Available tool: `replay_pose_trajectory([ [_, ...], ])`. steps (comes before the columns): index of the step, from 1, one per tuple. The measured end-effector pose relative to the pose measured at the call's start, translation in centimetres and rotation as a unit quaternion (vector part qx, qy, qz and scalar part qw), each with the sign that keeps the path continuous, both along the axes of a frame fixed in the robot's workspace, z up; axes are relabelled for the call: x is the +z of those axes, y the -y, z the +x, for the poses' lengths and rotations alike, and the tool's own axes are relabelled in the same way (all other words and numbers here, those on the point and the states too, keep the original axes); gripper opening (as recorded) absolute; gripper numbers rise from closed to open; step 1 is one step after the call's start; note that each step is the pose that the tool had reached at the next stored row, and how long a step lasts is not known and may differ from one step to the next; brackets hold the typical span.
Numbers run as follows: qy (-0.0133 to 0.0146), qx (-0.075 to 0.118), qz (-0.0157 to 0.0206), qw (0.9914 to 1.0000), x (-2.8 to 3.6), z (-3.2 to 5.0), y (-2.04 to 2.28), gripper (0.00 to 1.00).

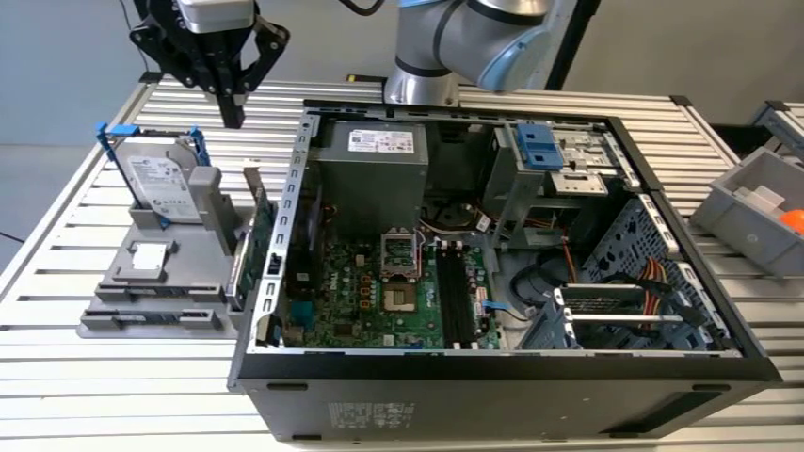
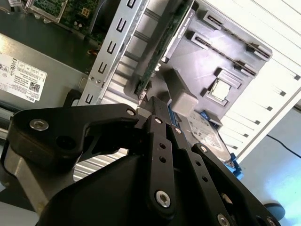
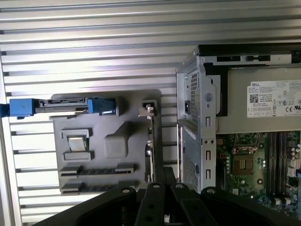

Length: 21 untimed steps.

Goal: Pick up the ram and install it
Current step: 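Reach for the ram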

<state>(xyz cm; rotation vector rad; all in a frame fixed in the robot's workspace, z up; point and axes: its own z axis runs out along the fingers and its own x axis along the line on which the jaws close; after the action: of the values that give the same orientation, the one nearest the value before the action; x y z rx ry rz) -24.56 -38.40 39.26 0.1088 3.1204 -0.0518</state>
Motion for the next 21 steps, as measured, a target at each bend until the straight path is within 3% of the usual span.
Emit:
replay_pose_trajectory([
  [7, -0.0006, 0.000, 0.0000, 1.00000, 0.00, -0.63, 0.00, 0.00],
  [21, -0.0025, 0.000, 0.0000, 1.00000, -0.01, -2.81, 0.00, 0.00],
])
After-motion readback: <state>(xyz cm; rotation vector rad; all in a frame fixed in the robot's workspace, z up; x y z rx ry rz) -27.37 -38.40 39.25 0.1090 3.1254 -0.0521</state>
